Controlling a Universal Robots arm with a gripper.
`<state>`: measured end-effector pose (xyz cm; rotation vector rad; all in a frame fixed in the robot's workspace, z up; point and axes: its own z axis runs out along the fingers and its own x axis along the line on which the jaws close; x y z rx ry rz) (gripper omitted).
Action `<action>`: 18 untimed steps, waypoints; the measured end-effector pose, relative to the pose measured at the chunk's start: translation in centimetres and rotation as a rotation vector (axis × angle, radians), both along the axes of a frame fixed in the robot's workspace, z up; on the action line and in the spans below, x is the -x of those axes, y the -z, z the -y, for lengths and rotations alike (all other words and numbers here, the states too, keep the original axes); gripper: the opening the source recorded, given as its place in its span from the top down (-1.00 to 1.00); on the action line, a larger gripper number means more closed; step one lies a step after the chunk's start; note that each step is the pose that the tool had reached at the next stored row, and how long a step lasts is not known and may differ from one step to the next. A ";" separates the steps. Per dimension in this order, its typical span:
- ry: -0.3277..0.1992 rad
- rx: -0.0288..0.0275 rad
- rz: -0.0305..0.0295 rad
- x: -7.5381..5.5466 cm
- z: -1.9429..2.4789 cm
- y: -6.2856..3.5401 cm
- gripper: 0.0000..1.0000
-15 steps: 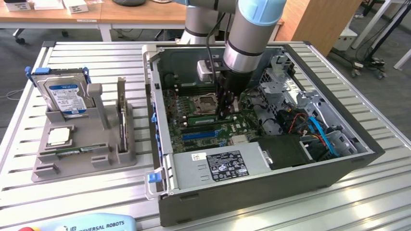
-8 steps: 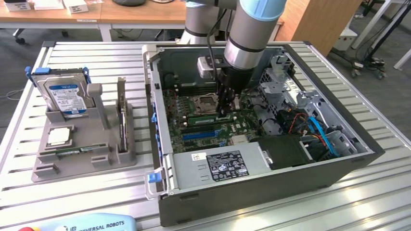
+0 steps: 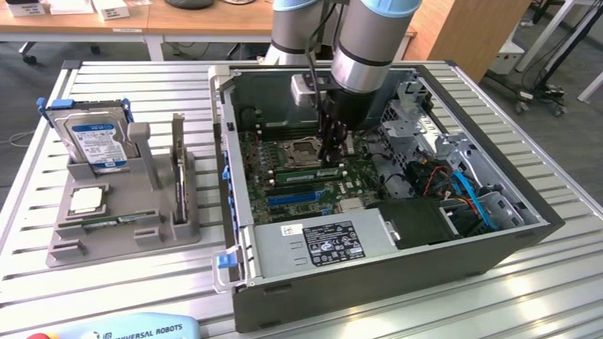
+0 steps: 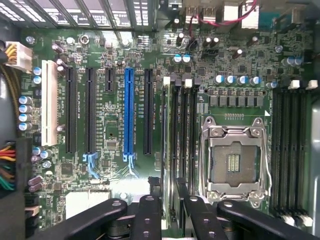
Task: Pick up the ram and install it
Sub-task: 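Insert the ram into the slot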
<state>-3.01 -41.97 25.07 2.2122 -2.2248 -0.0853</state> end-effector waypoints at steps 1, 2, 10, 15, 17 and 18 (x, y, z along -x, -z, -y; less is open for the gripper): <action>0.000 0.0000 -0.0001 0.0 0.00 -0.18 0.50; 0.000 0.0001 -0.0001 0.0 0.00 -0.35 0.50; 0.000 0.0000 0.0000 0.0 0.00 -0.79 0.50; 0.000 0.0001 -0.0001 0.0 0.00 -0.79 0.50; 0.000 0.0000 -0.0001 0.0 0.00 -0.79 0.50; 0.000 0.0001 -0.0001 0.0 0.00 -0.79 0.50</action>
